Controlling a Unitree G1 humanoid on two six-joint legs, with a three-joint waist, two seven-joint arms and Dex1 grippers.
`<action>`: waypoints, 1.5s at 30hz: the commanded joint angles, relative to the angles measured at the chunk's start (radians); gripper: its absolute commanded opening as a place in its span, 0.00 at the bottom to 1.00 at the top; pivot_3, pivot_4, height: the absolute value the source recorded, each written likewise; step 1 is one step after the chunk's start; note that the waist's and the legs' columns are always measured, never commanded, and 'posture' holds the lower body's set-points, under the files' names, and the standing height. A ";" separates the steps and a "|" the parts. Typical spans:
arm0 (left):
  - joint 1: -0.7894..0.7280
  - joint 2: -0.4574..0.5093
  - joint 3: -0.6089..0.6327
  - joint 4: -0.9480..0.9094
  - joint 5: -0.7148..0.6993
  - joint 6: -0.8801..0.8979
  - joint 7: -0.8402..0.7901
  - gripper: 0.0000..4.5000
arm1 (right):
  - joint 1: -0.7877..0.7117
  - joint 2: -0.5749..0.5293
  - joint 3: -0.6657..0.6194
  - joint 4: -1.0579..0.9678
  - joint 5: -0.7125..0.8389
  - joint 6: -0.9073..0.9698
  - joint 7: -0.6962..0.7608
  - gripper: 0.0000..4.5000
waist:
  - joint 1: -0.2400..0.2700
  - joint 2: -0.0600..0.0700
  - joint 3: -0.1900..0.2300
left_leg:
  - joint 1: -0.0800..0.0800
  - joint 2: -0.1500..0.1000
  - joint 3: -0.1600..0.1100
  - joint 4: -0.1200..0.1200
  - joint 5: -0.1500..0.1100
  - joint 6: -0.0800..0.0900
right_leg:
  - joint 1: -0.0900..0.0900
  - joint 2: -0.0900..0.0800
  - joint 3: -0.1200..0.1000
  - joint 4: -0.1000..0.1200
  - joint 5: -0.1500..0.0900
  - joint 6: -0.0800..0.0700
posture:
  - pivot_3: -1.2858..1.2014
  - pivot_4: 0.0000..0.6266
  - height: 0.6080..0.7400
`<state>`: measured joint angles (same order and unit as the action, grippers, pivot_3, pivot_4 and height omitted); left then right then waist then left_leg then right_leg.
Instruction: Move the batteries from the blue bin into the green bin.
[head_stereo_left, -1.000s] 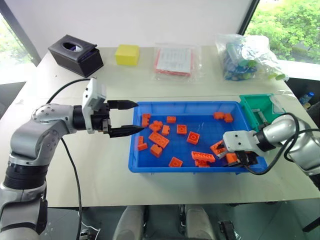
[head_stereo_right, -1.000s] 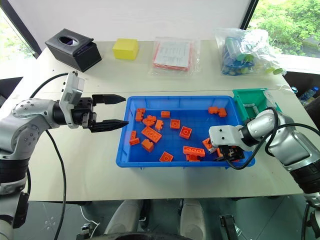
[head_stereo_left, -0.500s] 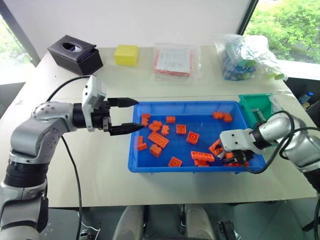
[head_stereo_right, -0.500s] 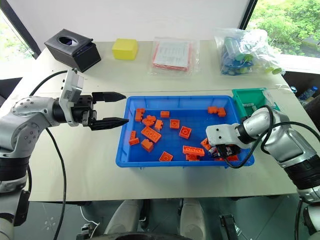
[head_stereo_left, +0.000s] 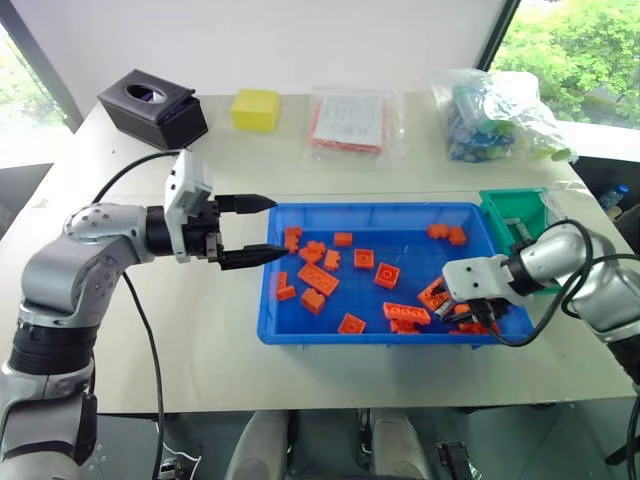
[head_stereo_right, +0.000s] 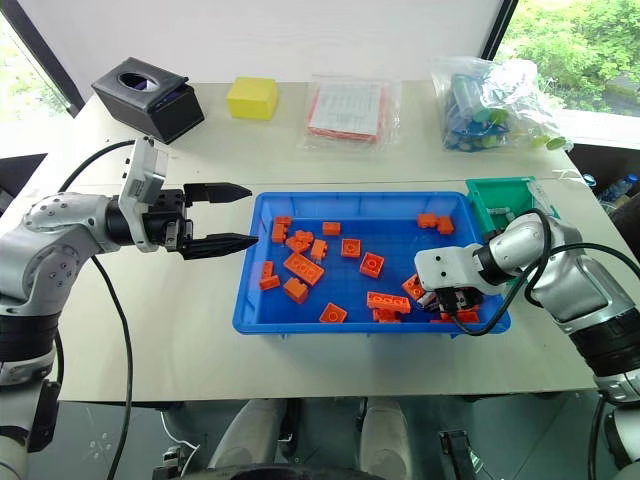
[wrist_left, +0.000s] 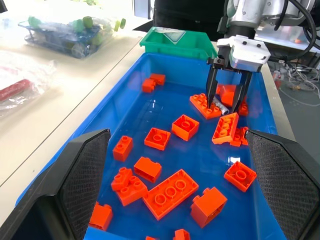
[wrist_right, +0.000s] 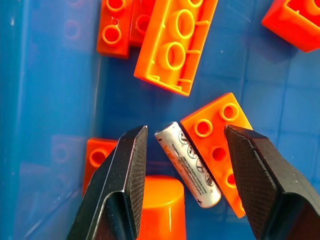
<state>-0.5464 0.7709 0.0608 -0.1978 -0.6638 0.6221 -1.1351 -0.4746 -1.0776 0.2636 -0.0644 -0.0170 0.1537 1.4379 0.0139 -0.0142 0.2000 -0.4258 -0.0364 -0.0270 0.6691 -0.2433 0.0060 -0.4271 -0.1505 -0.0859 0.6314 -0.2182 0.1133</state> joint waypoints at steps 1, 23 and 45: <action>-0.026 0.003 0.016 -0.009 -0.004 -0.013 -0.003 1.00 | 0.013 -0.031 -0.063 -0.047 0.024 0.008 -0.006 0.56 | -0.001 0.000 0.000 | 0.000 0.000 0.000 0.000 0.000 0.000 | 0.000 0.000 0.000 0.000 0.000 0.000 | 0.52 0.24 0.64; -0.044 -0.007 0.002 0.008 0.011 -0.022 -0.031 1.00 | 0.057 -0.019 -0.039 -0.036 -0.016 -0.002 -0.026 0.56 | -0.001 0.000 0.000 | 0.000 0.000 0.000 0.000 0.000 0.000 | 0.000 0.000 0.000 0.000 0.000 0.000 | 0.52 0.24 0.64; -0.037 -0.008 0.011 0.007 0.011 -0.023 -0.023 1.00 | 0.044 0.009 -0.023 -0.037 -0.015 0.011 -0.033 0.00 | -0.001 0.000 0.000 | 0.000 0.000 0.000 0.001 0.000 0.000 | 0.000 0.000 0.000 0.000 0.000 0.000 | 0.52 0.24 0.64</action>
<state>-0.5700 0.7591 0.0514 -0.1702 -0.6446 0.6147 -1.1562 -0.4330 -1.0669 0.2622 -0.0857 -0.0340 0.1647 1.4134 0.0125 -0.0143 0.1998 -0.4257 -0.0364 -0.0272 0.6700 -0.2433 0.0060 -0.4266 -0.1504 -0.0859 0.6317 -0.2182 0.1133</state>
